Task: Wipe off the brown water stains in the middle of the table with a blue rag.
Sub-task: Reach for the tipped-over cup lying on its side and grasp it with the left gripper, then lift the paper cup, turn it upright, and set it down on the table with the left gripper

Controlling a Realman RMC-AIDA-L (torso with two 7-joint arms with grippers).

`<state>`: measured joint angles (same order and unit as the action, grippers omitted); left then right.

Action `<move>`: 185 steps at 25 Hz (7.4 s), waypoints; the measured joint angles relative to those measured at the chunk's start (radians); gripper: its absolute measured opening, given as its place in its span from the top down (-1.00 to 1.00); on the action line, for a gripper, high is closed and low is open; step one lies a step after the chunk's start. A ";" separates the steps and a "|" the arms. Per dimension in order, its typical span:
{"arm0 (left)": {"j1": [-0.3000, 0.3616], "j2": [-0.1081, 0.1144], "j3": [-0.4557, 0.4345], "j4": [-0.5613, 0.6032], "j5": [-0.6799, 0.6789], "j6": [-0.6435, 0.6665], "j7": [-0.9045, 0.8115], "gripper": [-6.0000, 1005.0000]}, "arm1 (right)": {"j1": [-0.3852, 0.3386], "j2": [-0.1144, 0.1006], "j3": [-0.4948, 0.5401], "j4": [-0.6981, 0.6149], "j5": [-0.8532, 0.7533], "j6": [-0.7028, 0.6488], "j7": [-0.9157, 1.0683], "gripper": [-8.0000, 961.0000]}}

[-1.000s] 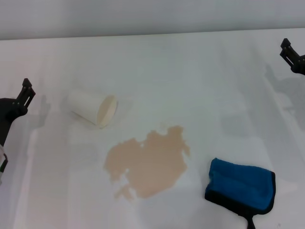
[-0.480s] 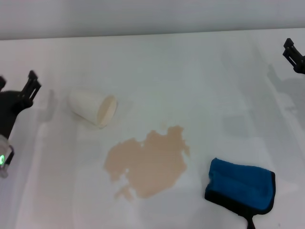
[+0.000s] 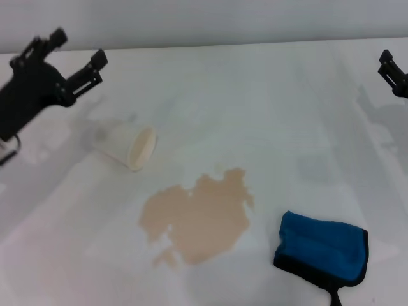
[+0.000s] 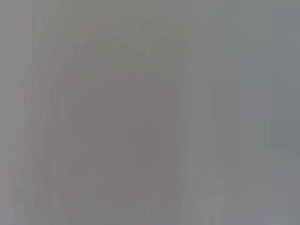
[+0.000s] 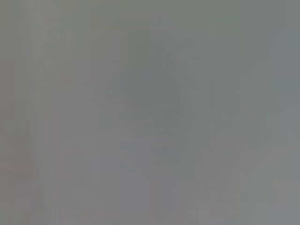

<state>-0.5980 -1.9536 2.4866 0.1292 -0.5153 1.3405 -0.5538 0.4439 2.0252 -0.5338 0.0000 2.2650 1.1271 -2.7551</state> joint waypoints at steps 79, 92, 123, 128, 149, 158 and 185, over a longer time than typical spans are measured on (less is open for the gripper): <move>-0.564 -0.111 0.360 -0.777 0.744 0.058 0.142 -0.73 | -0.008 -0.004 0.002 0.073 -0.010 0.010 0.052 -0.78; -0.546 -0.113 0.360 -0.649 0.795 -0.116 0.141 -0.74 | -0.011 -0.003 0.002 0.075 -0.008 0.011 0.052 -0.77; -0.543 -0.111 0.359 -0.500 0.813 -0.328 0.150 -0.71 | 0.004 -0.001 0.002 0.076 -0.005 -0.027 0.054 -0.76; -0.543 -0.111 0.359 -0.489 0.809 -0.336 0.150 -0.63 | 0.004 -0.002 0.002 0.074 -0.005 -0.027 0.054 -0.76; -0.494 -0.100 0.357 -0.497 0.492 -0.298 0.150 -0.33 | 0.008 -0.002 0.002 0.067 -0.006 -0.027 0.054 -0.75; -0.303 -0.117 0.358 -0.371 0.049 -0.283 0.237 -0.33 | 0.017 -0.002 0.002 0.067 -0.006 -0.027 0.054 -0.75; 0.069 -0.138 0.354 0.098 -0.593 -0.382 0.408 -0.32 | 0.015 0.000 0.001 0.075 -0.008 0.020 0.054 -0.74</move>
<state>-0.5290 -2.0920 2.8407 0.2268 -1.1085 0.9582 -0.1457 0.4586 2.0248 -0.5323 0.0753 2.2571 1.1468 -2.7013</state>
